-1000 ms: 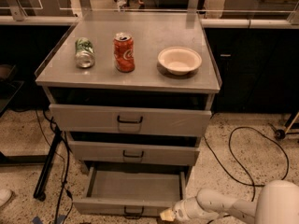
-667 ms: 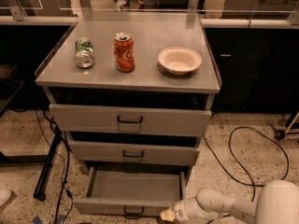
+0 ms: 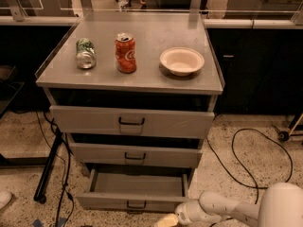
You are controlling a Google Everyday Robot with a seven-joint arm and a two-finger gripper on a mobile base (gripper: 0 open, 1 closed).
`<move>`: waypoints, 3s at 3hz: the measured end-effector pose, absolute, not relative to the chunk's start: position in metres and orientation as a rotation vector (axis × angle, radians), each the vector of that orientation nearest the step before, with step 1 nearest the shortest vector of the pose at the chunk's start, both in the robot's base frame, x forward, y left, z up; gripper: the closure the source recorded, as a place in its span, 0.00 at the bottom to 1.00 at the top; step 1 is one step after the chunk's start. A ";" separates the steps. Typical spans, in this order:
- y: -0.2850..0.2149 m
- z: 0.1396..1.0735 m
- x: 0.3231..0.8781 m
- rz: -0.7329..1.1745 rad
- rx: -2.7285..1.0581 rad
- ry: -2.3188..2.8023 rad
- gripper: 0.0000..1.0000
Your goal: Close bottom drawer
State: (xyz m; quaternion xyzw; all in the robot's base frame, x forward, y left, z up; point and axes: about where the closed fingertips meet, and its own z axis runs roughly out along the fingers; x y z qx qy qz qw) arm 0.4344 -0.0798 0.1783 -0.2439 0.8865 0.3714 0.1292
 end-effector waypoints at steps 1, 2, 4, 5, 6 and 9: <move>-0.080 0.178 0.434 1.080 -0.709 2.577 0.00; -0.080 0.178 0.434 1.080 -0.709 2.577 0.18; -0.078 0.179 0.438 1.109 -0.719 2.559 0.64; -0.072 0.183 0.453 1.180 -0.750 2.471 0.88; -0.067 0.185 0.470 1.183 -0.807 2.403 1.00; -0.064 0.185 0.483 1.167 -0.837 2.370 0.51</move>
Offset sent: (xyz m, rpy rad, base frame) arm 0.0000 0.0000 0.0000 0.0000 0.0000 0.0000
